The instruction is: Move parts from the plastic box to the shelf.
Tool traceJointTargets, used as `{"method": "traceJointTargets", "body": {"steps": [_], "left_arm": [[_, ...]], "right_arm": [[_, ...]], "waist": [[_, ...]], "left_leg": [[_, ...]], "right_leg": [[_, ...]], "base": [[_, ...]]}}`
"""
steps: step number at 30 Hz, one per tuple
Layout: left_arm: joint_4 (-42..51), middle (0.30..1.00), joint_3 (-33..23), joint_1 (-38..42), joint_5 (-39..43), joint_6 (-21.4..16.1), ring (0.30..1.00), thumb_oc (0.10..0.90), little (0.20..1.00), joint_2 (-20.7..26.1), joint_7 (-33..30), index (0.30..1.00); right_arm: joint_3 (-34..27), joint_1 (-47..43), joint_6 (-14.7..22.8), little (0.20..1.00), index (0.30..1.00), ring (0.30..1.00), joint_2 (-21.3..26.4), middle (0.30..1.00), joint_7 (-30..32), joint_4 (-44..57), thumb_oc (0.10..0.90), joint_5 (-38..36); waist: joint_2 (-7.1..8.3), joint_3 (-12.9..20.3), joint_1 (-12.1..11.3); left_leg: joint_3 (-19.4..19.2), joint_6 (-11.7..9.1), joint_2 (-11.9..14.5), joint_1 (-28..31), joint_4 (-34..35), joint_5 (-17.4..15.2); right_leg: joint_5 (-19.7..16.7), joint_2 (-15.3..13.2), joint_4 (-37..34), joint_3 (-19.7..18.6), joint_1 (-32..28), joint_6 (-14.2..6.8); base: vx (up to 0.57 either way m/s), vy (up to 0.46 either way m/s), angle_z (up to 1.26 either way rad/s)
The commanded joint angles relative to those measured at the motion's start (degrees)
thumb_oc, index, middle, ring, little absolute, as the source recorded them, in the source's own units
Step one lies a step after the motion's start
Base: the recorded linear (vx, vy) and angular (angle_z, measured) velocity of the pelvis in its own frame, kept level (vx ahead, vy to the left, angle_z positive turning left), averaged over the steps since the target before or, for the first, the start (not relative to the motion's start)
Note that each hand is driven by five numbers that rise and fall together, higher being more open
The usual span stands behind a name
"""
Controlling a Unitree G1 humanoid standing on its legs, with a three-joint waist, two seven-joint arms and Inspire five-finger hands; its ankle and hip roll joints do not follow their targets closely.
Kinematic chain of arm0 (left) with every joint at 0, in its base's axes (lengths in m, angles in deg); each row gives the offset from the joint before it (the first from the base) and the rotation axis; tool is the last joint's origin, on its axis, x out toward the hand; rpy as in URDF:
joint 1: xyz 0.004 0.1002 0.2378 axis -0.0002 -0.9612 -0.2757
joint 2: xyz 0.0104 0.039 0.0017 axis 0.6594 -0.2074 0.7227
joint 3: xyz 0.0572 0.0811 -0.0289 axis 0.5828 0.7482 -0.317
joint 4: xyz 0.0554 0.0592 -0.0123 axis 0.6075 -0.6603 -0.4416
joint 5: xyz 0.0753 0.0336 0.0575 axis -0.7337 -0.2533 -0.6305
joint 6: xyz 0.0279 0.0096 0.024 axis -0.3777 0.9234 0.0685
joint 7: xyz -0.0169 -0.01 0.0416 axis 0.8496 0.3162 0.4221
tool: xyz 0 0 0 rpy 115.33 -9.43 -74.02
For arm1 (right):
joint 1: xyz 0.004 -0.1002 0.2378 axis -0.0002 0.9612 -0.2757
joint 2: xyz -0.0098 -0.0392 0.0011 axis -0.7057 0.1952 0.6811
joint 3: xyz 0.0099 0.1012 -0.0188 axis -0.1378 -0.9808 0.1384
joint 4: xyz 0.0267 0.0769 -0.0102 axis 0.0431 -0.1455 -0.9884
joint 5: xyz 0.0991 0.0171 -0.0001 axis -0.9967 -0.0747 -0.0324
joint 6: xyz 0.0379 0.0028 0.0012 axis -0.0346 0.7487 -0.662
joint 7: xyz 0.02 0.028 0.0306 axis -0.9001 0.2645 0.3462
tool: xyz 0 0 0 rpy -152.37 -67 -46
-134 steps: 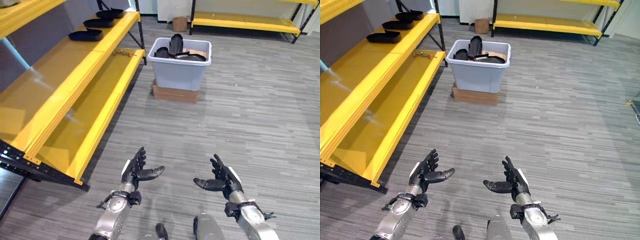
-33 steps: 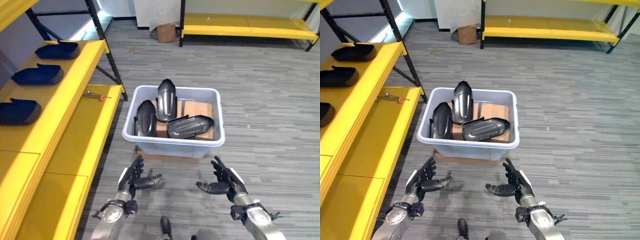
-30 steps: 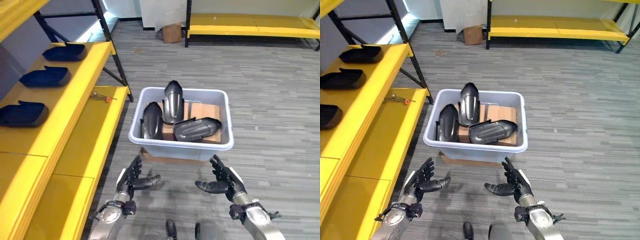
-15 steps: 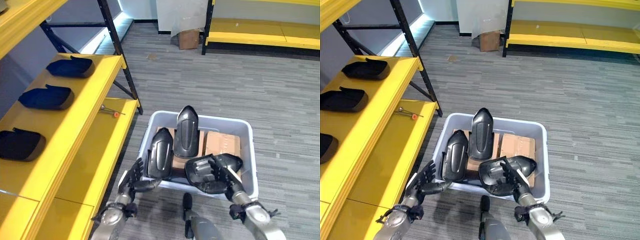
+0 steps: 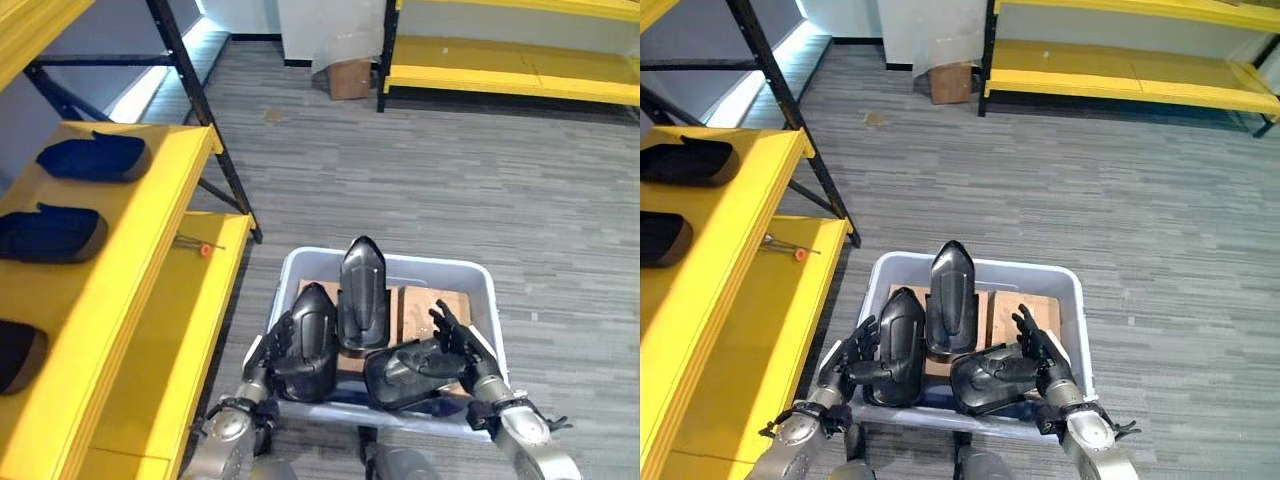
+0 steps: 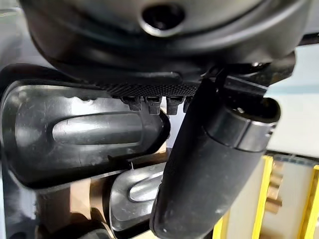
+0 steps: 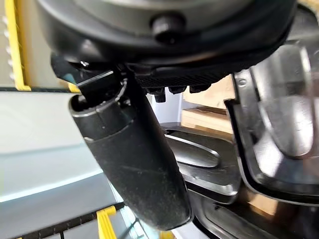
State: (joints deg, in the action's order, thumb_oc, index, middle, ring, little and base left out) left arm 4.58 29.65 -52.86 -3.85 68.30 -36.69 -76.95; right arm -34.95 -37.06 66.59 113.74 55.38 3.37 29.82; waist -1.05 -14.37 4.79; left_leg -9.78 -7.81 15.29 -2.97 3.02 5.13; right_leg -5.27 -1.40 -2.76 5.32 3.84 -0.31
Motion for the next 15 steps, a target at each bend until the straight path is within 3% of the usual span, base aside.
{"method": "traceJointTargets", "body": {"steps": [1,7,15], "left_arm": [[6.78,1.000,-2.86,-0.42,0.27,-5.14,1.000,0.900,1.000,3.17,0.53,1.000],[7.52,1.000,-3.08,-1.01,-0.17,-4.98,1.000,0.900,1.000,4.65,0.69,1.000],[8.64,1.000,-3.02,-0.89,0.27,-5.24,1.000,0.900,1.000,5.03,0.93,1.000]], "right_arm": [[-0.81,0.44,5.24,1.000,1.000,1.000,0.21,1.000,-0.43,9.43,0.900,-0.81],[-0.76,0.61,4.68,1.000,1.000,1.000,-0.68,1.000,-0.67,9.56,0.900,0.20],[-1.53,0.05,5.06,1.000,1.000,1.000,0.42,1.000,-0.05,9.30,0.900,3.80]], "waist": [[1.59,4.38,-0.80],[2.74,3.97,-1.35],[3.07,3.09,-1.20]], "left_leg": [[-3.85,1.10,-5.46,3.49,-1.63,0.62],[-7.02,3.08,-8.51,4.26,-2.22,-2.78],[-7.38,3.38,-9.16,3.27,-2.95,-3.51]], "right_leg": [[1.18,-8.03,4.40,1.82,0.67,-7.01],[-0.82,-10.58,4.39,-0.43,1.82,-9.39],[-1.48,-11.55,4.66,-0.17,3.33,-10.12]], "base": [[0.14,0.263,-0.35],[0.06,0.171,-0.31],[0.00,0.035,-0.07]]}}
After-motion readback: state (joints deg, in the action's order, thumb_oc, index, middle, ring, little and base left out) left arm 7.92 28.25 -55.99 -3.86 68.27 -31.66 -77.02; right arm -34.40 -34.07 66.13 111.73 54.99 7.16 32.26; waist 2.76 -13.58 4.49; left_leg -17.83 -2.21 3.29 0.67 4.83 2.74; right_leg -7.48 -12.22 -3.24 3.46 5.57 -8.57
